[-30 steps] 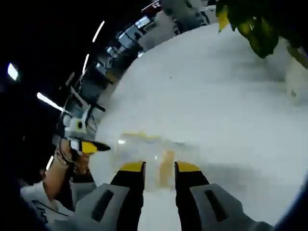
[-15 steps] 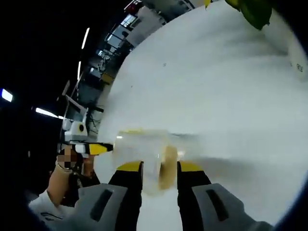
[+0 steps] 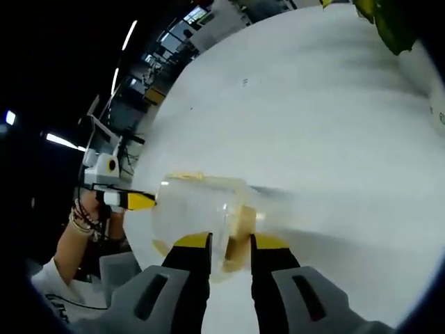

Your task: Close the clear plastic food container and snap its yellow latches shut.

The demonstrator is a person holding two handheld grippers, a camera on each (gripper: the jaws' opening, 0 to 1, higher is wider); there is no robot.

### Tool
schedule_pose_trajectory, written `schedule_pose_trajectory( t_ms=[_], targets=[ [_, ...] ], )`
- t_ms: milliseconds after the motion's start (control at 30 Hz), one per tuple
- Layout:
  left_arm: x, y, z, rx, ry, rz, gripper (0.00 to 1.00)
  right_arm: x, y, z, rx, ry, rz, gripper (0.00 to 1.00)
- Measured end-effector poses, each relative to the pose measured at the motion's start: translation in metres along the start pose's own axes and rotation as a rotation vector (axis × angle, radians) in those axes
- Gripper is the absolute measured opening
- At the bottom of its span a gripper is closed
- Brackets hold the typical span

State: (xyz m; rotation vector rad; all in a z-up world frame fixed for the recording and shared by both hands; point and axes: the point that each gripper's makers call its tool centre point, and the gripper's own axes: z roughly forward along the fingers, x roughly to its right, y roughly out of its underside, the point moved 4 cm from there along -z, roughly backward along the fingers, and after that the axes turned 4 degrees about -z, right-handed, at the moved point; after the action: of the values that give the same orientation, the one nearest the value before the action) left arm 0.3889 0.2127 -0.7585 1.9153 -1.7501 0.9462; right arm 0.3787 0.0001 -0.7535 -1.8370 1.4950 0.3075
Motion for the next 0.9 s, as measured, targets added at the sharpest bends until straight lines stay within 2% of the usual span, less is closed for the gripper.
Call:
schedule_pose_trajectory(
  t_ms=[400, 600, 767, 867, 900],
  targets=[
    [0.0026, -0.0008, 0.0029, -0.041, 0.000, 0.057, 0.11, 0.0028, 0.0000, -0.0008, 0.004, -0.020, 0.014, 0.18],
    [0.0002, 0.0011, 0.0049, -0.048, 0.019, 0.022, 0.09, 0.0043, -0.0018, -0.0004, 0.002, -0.023, 0.002, 0.17],
    [0.0050, 0.0006, 0.0084, -0.051, 0.019, 0.035, 0.09, 0.0040, -0.0036, -0.0012, -0.002, -0.016, 0.004, 0.17],
    [0.0046, 0.0014, 0.0085, -0.050, 0.020, 0.034, 0.09, 0.0059, -0.0034, -0.0016, 0.000, -0.024, 0.046, 0.16],
    [0.0057, 0.0018, 0.0094, -0.051, 0.023, 0.060, 0.09, 0.0060, -0.0027, -0.0015, 0.006, -0.026, 0.064, 0.16]
  ],
)
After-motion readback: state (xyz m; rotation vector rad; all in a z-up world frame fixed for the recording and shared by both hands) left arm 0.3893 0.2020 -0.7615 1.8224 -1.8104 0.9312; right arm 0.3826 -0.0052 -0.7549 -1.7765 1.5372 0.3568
